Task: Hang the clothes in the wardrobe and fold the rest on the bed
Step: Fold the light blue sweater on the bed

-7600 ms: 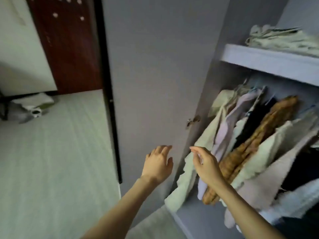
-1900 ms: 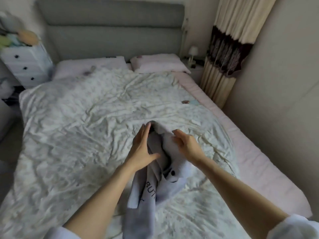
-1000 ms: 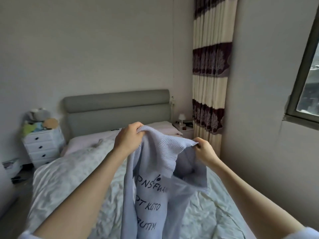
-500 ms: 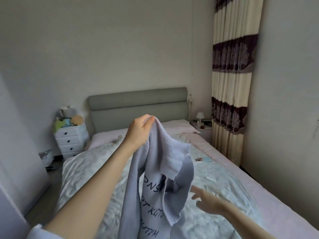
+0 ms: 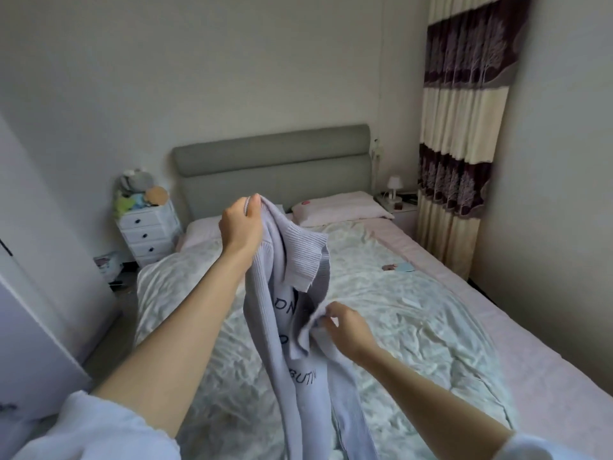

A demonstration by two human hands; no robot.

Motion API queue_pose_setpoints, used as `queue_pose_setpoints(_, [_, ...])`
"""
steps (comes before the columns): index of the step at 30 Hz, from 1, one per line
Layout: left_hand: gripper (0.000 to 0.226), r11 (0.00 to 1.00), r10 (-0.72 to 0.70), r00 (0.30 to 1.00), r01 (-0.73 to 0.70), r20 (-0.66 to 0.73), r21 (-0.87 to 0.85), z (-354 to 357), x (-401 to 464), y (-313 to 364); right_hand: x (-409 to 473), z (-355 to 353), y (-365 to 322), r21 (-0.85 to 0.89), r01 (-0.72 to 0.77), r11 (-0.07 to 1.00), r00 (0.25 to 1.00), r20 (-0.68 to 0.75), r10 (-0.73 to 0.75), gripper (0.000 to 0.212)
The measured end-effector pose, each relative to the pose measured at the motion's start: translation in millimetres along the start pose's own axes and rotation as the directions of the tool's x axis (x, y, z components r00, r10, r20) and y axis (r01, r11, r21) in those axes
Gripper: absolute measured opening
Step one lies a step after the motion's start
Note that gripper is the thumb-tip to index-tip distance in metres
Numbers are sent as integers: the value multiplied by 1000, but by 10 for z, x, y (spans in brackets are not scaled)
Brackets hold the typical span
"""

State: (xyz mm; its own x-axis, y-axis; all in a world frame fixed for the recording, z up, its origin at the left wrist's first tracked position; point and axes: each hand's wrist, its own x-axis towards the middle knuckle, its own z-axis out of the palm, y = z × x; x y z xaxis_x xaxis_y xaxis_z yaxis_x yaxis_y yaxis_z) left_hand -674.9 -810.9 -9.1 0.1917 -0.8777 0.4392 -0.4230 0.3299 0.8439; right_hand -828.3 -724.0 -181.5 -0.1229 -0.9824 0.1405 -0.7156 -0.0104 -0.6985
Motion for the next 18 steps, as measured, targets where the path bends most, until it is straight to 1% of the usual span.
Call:
queue_pose_setpoints(1, [34,1000,-3,1000,3,0,15,-38,19,-33,38,-30,31,30,-3,1000,999,-37,4,15])
queue_pose_setpoints(5, [36,1000,-1,999,1,32,1,-197,86,-183,142,-276,77,206,-23,978,981,-183,62,7])
queue_pose_setpoints(7, [32,1000,12,998,-13,69,12,-305,94,-260,214,-452,40,233,-9,972,960,-272,74,15])
queue_pose_setpoints(8, [29,999,26,996,-29,89,34,-362,93,-297,253,-544,11,230,9,973,948,-311,65,16])
queue_pose_setpoints(10, [24,994,54,990,-66,133,84,-498,90,-359,313,-720,-93,218,66,974,935,-354,16,8])
queue_pose_setpoints(11, [23,990,73,985,-91,157,106,-578,88,-373,326,-809,-154,204,96,974,937,-350,-19,5])
queue_pose_setpoints(12, [24,985,97,980,-120,176,123,-648,84,-384,321,-896,-207,184,118,976,945,-323,-53,9])
queue_pose_setpoints(14, [24,980,138,968,-164,210,116,-808,54,-403,279,-1057,-325,133,147,980,968,-222,-115,27])
queue_pose_setpoints(15, [24,982,135,961,-162,242,97,-874,16,-413,255,-1123,-357,92,149,985,975,-181,-131,33])
queue_pose_setpoints(17, [24,987,110,944,-140,312,75,-995,-86,-457,185,-1213,-403,-20,166,986,972,-164,-167,32])
queue_pose_setpoints(18, [24,986,98,937,-137,334,97,-1035,-141,-498,140,-1232,-420,-63,186,981,964,-179,-194,29])
